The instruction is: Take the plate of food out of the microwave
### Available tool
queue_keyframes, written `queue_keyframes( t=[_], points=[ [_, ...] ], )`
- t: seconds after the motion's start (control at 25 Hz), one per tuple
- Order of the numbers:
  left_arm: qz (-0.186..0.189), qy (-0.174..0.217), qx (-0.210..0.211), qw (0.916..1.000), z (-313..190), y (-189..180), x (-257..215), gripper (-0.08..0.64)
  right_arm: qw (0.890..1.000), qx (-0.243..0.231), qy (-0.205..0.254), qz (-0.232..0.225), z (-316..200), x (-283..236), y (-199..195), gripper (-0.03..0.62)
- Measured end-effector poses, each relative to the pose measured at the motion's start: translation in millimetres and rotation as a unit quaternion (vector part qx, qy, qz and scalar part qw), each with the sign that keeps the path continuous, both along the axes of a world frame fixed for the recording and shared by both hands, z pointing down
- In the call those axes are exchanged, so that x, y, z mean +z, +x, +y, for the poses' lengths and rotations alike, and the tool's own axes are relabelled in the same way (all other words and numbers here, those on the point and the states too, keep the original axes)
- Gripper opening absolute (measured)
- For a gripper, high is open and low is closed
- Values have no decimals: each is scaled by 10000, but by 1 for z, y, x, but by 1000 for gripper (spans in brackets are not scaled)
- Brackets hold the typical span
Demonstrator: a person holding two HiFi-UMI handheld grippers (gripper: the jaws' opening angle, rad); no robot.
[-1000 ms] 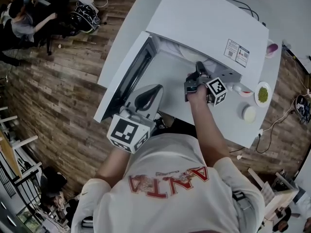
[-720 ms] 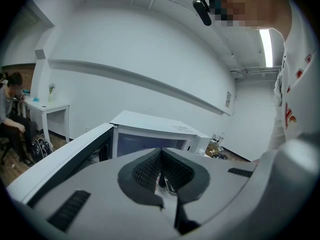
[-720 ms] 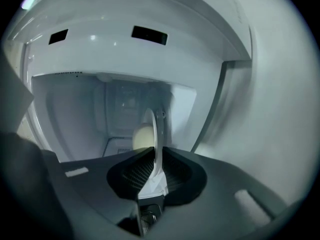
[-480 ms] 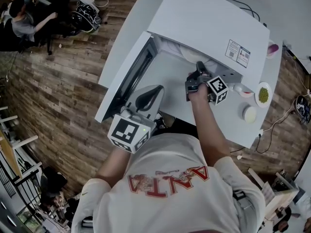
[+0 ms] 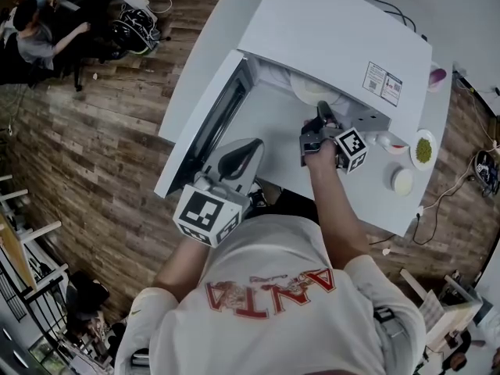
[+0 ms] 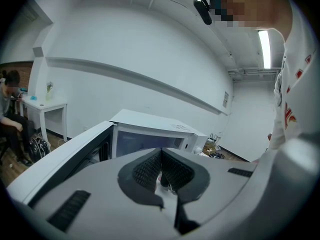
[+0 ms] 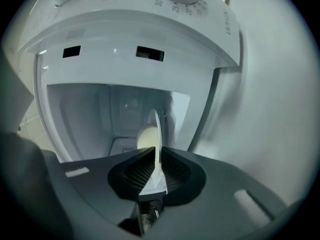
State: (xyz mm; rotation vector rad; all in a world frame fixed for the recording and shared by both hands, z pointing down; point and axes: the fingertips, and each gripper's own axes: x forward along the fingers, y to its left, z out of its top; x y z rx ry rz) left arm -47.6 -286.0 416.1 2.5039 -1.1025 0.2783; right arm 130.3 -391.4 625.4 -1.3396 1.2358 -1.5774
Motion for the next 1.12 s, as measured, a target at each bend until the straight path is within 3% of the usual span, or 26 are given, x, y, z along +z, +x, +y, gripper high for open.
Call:
queue_keyframes(
  t=[0.2,0.68,1.12],
  points=[
    [-9,-20,8,10000,2,-3,0,9,10000,44,-46,-15,-6,4,1,14],
    [44,106,195,9997,9,-6,-6,9,9966,109,812,-76,9,-34,0,11],
    [252,274,815,9960,36,16,-18,9,9980,-69,622,-96,110,-39,-8,11]
  ],
)
